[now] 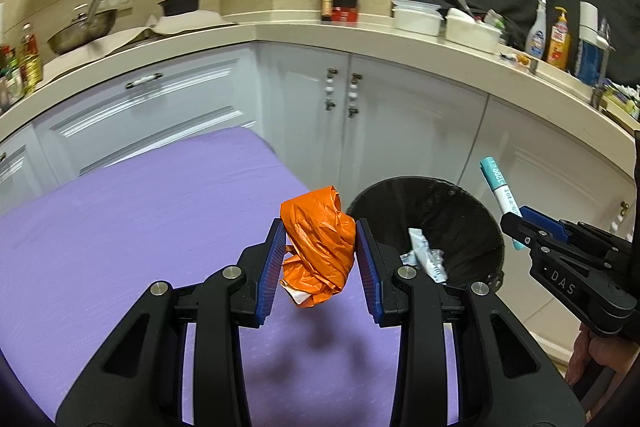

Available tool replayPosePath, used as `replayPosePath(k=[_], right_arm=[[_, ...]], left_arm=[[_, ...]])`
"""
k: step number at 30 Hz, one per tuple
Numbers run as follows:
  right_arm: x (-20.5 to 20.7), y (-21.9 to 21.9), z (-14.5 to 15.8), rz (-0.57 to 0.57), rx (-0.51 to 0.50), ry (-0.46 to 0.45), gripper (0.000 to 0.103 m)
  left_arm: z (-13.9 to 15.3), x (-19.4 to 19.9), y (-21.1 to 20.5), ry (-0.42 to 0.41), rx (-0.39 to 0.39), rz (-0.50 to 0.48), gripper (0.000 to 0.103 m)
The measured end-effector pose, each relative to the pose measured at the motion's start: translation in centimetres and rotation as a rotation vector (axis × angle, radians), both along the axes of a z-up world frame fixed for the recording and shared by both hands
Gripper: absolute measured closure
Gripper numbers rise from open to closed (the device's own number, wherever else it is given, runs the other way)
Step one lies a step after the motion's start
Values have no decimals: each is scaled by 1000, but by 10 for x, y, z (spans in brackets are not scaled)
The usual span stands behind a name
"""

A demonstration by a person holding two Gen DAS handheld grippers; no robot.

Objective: Collect trash
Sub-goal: 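Carry the orange bag and teal tube over the bin and open both tools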

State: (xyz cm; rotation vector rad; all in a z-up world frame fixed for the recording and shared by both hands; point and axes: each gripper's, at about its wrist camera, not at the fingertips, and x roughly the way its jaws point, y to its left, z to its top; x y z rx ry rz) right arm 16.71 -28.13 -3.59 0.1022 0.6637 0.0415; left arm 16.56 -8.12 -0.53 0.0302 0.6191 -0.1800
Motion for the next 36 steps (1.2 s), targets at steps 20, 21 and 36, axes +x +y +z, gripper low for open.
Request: replayPosePath(k=[20,21,36], right_arm=[[32,-38,-23,-71,16,20,80],[34,-39,-24,-72,17,21,80],[61,-47,-45,-80,25,60,80]], left_arm=[[-20,50,-59,12,30,-83,69],[-22,53,-61,13,31,-85,69],[-50,86,-86,68,65,-111,68]])
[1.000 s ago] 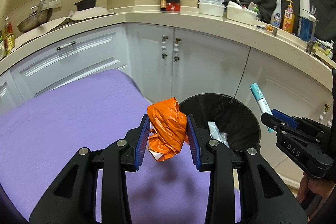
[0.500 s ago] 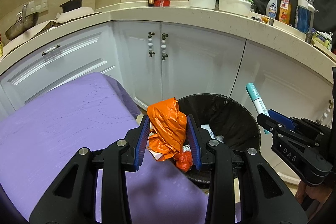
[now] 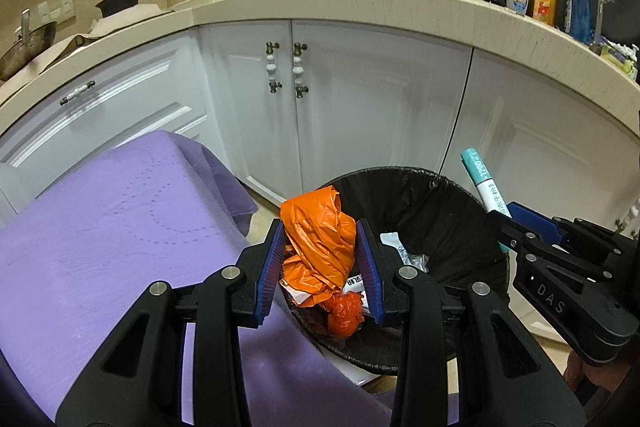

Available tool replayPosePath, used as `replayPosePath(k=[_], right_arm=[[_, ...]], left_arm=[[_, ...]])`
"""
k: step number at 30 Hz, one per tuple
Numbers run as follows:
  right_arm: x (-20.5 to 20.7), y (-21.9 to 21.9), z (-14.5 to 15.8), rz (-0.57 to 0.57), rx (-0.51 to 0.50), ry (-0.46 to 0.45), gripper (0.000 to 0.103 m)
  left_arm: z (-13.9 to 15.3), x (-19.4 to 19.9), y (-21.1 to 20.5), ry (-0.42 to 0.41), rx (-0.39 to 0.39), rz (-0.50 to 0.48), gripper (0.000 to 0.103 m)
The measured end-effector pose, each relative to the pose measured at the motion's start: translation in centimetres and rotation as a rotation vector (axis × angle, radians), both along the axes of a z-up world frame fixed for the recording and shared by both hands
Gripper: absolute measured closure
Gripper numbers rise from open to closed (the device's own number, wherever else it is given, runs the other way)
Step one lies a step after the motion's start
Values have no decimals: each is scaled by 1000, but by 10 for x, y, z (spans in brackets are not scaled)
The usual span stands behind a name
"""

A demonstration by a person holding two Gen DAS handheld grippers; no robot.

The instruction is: Collect trash

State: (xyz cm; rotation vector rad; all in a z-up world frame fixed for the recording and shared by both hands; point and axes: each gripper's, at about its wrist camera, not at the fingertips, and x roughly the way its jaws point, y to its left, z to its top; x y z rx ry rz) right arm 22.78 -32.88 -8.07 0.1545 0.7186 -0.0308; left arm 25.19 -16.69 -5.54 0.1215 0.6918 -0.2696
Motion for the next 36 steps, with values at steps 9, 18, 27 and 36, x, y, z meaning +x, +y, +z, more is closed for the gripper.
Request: replayPosePath(k=[9,18,27,36], right_arm=[[6,-1,-4,-17,-11,5,58],[-11,0,9,-34,-21,-19,49],[-43,10,30,-40,-38,-64,41],[-69,25,48,-24,-56,-103,37]], left_arm=[[-4,10,-6,2,6,1,47],[7,-6,2,-14,-20,6,37],[24,-39,22,-53,-40,20,31],[41,-68,44,-73,-67,57,23]])
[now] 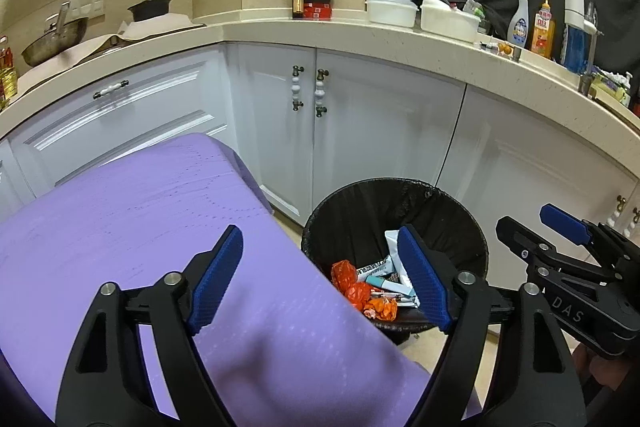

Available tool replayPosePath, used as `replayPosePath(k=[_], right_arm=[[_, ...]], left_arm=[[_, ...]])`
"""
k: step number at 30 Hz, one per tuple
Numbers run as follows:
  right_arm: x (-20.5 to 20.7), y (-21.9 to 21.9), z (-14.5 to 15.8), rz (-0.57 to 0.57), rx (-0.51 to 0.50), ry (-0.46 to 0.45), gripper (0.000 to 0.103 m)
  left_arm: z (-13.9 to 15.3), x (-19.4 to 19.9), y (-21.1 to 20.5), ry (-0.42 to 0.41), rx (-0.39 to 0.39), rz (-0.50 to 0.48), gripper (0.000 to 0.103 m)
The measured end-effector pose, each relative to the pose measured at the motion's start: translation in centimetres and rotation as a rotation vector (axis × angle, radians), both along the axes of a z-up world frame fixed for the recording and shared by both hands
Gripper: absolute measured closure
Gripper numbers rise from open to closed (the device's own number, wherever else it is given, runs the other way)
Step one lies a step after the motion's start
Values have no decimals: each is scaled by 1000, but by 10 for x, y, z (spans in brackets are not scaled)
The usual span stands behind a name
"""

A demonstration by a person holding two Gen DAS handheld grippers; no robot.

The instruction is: Collect trash

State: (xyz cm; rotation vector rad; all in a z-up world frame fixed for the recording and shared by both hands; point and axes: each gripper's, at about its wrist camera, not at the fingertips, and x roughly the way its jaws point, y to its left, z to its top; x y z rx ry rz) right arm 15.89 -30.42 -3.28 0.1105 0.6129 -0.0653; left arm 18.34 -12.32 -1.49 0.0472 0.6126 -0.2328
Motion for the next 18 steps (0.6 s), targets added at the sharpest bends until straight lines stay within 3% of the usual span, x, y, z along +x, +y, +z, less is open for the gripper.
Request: replayPosePath(k=[18], right_arm=[[-33,16,16,3,-28,-35,31]], left_arm=[[14,-42,25,-40,-23,42,16]])
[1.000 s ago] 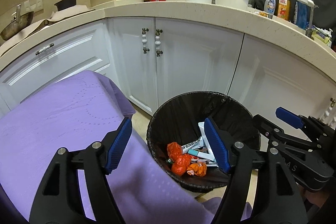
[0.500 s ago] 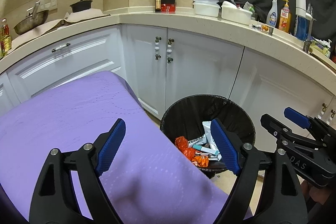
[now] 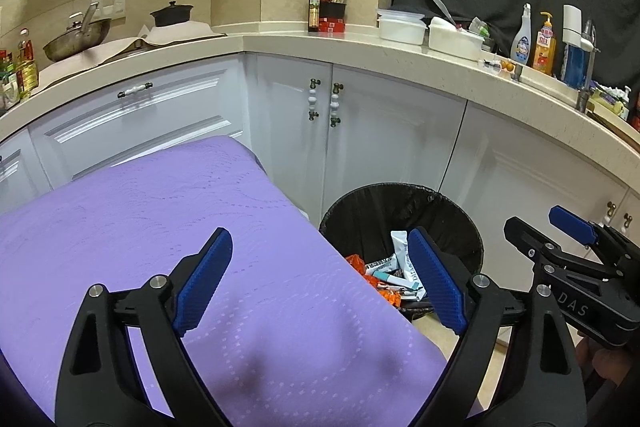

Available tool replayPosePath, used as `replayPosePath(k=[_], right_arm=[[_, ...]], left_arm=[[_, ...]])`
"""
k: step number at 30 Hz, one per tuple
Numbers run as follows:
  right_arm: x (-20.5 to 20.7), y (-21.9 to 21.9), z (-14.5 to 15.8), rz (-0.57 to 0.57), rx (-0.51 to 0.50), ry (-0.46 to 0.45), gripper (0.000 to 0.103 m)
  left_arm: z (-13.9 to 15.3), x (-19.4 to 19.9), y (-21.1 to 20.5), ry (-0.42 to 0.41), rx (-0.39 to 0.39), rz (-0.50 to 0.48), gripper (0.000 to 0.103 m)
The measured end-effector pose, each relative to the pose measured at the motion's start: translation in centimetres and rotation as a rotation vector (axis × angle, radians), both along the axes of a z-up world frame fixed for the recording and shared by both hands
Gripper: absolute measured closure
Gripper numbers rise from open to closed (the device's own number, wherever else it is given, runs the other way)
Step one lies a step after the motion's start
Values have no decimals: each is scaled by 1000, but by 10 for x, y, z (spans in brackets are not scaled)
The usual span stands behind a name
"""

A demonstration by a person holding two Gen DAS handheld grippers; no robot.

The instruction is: Collect trash

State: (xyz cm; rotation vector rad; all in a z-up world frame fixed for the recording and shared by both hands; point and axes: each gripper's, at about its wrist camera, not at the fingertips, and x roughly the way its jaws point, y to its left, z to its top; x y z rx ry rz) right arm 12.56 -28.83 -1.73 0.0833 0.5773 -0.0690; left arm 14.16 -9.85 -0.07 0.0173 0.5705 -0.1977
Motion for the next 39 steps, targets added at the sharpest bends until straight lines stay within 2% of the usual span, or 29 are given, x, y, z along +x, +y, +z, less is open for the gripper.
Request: replayPosePath(k=[39], right_arm=[[-5,-3,4,-20,0,-13,30]], left_arm=[[9,-2,-14,-11,8,-17,15]])
